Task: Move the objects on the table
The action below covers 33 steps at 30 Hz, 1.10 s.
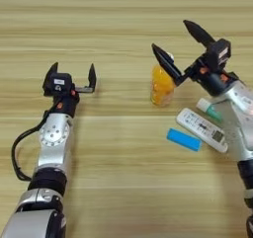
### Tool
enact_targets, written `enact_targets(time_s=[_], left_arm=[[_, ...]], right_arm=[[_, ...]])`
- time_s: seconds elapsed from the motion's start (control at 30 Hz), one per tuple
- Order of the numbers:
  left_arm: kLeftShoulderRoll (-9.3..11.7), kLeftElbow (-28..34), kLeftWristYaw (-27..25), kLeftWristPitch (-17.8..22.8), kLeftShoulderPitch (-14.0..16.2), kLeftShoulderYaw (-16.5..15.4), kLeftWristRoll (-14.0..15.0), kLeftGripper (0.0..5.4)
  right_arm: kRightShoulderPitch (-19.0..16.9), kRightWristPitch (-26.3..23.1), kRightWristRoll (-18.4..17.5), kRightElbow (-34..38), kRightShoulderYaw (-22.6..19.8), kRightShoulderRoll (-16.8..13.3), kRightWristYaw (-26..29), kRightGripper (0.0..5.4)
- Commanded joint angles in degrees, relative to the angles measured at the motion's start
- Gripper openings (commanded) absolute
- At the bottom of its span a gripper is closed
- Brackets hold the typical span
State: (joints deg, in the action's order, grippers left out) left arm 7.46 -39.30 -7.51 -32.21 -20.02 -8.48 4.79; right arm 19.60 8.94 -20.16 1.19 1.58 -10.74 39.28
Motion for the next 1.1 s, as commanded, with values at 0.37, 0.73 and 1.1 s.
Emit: enact_targets(time_s=[0.37,0.73,1.1], left_arm=[[0.21,-2.10,0.42,-0.30,-1.79,0.49,-0.73,5.40],[0.35,-3.16,0.58,-0.79,-2.25,0.51,-0.69,5.40],[0.11,-3.77,1.16,-1.21,-2.48,0.78,-1.15,5.40]], right_arm=[[-10.17,-12.11,-5.21,8.51,2.93,-15.44,16.42,5.35],[-14.37,-14.33,0.07,3.83,2.47,-19.30,15.10,5.35],[-14.11,-12.51,-1.44,-4.30,-6.49,-24.89,17.65,5.35]])
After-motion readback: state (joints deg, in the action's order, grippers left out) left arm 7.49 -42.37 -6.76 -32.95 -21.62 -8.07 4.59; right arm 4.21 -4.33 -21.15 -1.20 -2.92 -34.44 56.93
